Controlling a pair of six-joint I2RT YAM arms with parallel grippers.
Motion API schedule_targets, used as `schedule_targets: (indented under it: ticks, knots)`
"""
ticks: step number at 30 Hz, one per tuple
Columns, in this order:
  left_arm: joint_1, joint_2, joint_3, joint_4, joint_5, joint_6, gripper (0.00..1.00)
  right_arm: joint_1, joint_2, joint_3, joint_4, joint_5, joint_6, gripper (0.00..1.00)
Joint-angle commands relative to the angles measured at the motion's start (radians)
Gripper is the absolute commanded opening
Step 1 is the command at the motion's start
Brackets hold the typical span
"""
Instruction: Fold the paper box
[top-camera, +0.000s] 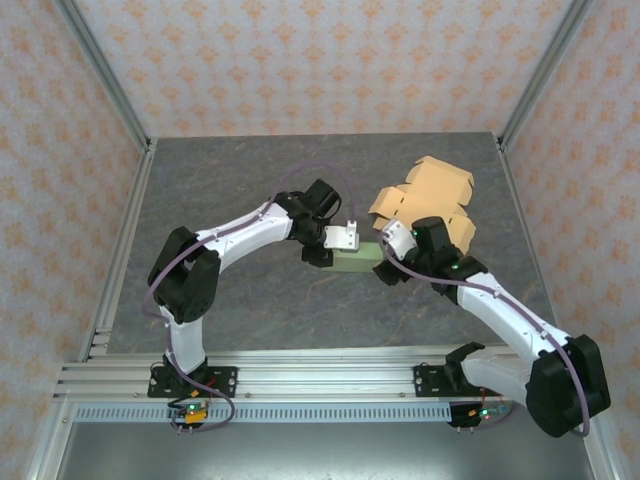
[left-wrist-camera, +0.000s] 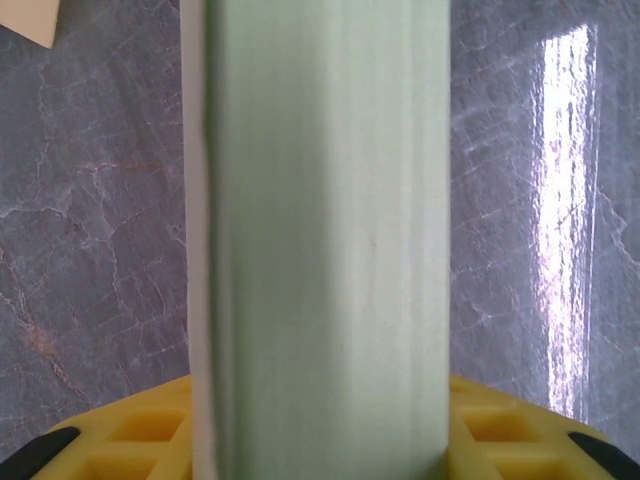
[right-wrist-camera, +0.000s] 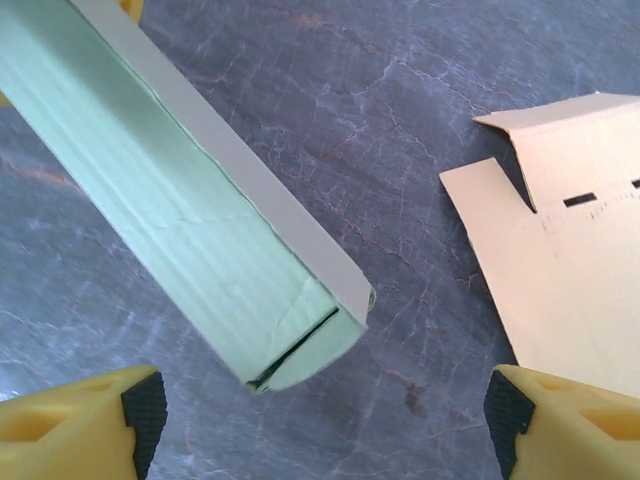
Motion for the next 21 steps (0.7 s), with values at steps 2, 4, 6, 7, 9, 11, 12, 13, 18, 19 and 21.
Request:
schedule_targets:
  ticks: [2, 4, 6, 7, 9, 11, 12, 13, 18, 19, 21]
  knots:
    - [-0.008, 0.017, 0.021, -0.114, -0.027, 0.058, 0.40, -0.005, 0.029, 0.006, 0.054, -0.070, -0.247, 0.83]
    - [-0.008, 0.016, 0.008, -0.096, -0.017, 0.057, 0.41, -0.014, 0.032, -0.005, 0.079, -0.153, -0.303, 0.83]
    - [-0.007, 0.005, -0.012, -0.076, 0.000, 0.058, 0.41, -0.023, 0.050, -0.006, 0.099, -0.227, -0.338, 0.82]
    - [-0.007, 0.002, -0.019, -0.069, 0.006, 0.059, 0.40, -0.022, 0.066, -0.004, 0.109, -0.240, -0.349, 0.82]
    - [-0.008, -0.005, -0.028, -0.060, 0.012, 0.061, 0.41, -0.023, 0.111, -0.003, 0.145, -0.237, -0.362, 0.81]
    - [-0.007, -0.008, -0.033, -0.051, 0.010, 0.060, 0.41, -0.022, 0.146, 0.003, 0.151, -0.223, -0.377, 0.78]
    - [-0.007, -0.010, -0.036, -0.048, 0.010, 0.060, 0.41, -0.022, 0.159, 0.007, 0.149, -0.215, -0.381, 0.75]
    - [-0.007, -0.012, -0.039, -0.043, 0.010, 0.060, 0.41, -0.023, 0.168, 0.010, 0.147, -0.210, -0.382, 0.71]
    - [-0.007, -0.051, -0.095, 0.029, 0.007, 0.072, 0.41, -0.023, 0.185, 0.015, 0.140, -0.227, -0.379, 0.51]
    - [-0.007, -0.060, -0.104, 0.046, 0.007, 0.073, 0.41, -0.024, 0.184, 0.012, 0.145, -0.233, -0.375, 0.50]
    - [-0.007, -0.072, -0.117, 0.071, 0.011, 0.068, 0.42, -0.023, 0.190, 0.015, 0.150, -0.248, -0.366, 0.48]
